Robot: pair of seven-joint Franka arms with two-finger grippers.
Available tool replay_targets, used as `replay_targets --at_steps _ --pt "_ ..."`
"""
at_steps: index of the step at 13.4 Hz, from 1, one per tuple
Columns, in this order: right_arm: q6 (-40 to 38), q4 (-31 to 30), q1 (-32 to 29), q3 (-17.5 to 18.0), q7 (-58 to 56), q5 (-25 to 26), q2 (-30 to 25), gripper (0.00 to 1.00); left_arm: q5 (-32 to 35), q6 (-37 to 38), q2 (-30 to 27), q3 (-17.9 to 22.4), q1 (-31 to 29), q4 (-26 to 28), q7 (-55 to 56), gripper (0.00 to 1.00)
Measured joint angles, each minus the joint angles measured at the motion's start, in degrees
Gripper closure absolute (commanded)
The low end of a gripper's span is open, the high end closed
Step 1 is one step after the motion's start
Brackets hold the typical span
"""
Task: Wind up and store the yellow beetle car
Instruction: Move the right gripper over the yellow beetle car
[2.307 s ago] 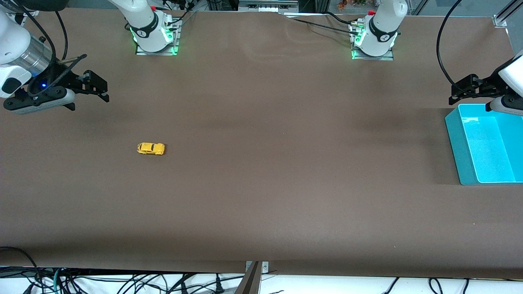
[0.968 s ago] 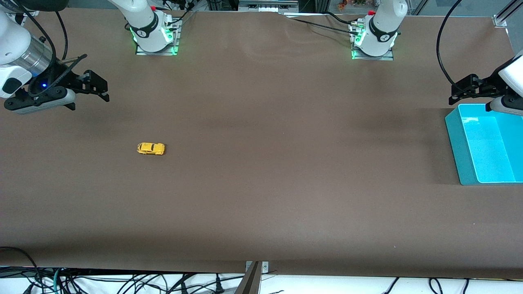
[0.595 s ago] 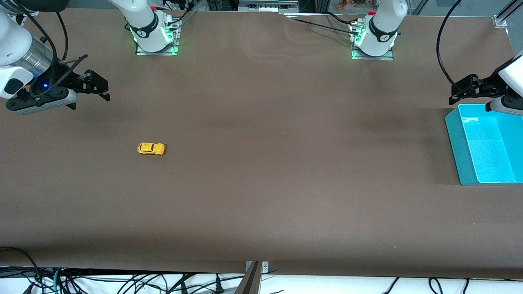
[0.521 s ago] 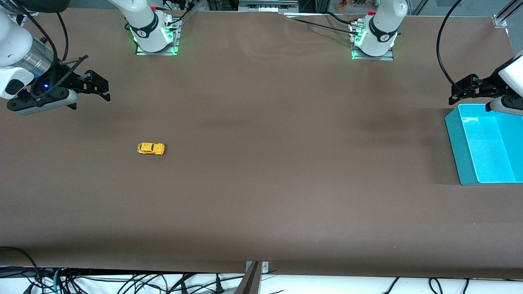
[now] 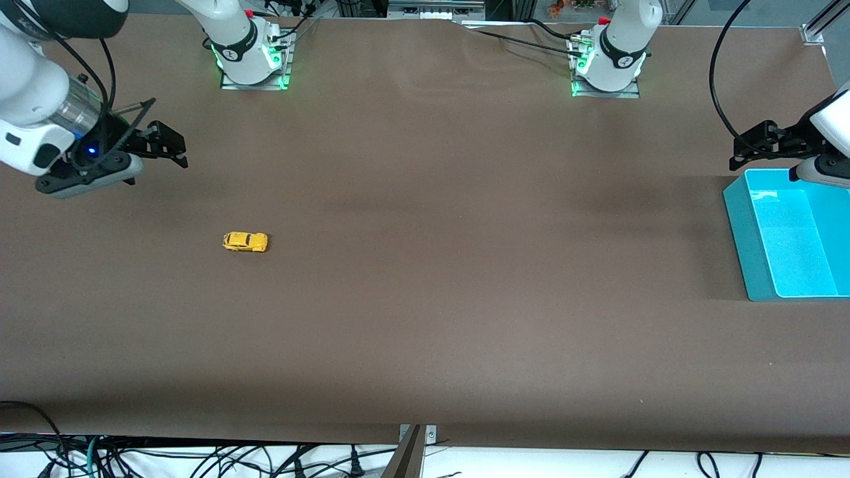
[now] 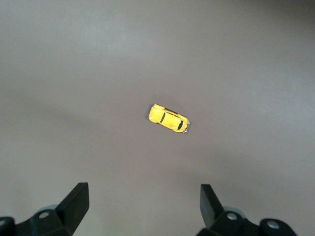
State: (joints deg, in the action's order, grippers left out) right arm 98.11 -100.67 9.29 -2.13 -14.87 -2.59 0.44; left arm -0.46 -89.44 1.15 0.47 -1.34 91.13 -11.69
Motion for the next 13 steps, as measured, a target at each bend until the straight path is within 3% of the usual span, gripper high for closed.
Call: replay_targets --at_steps 7,13 --pt "6.1 -6.7 0.1 1.3 -9.9 -0.4 1.7 0.0 0.0 0.0 0.0 0.0 0.0 0.0 0.0 0.0" --pt "24.9 -20.8 0.0 1.8 -38.2 -0.4 3.9 0.0 0.0 0.0 0.0 0.0 0.0 0.0 0.0 0.0"
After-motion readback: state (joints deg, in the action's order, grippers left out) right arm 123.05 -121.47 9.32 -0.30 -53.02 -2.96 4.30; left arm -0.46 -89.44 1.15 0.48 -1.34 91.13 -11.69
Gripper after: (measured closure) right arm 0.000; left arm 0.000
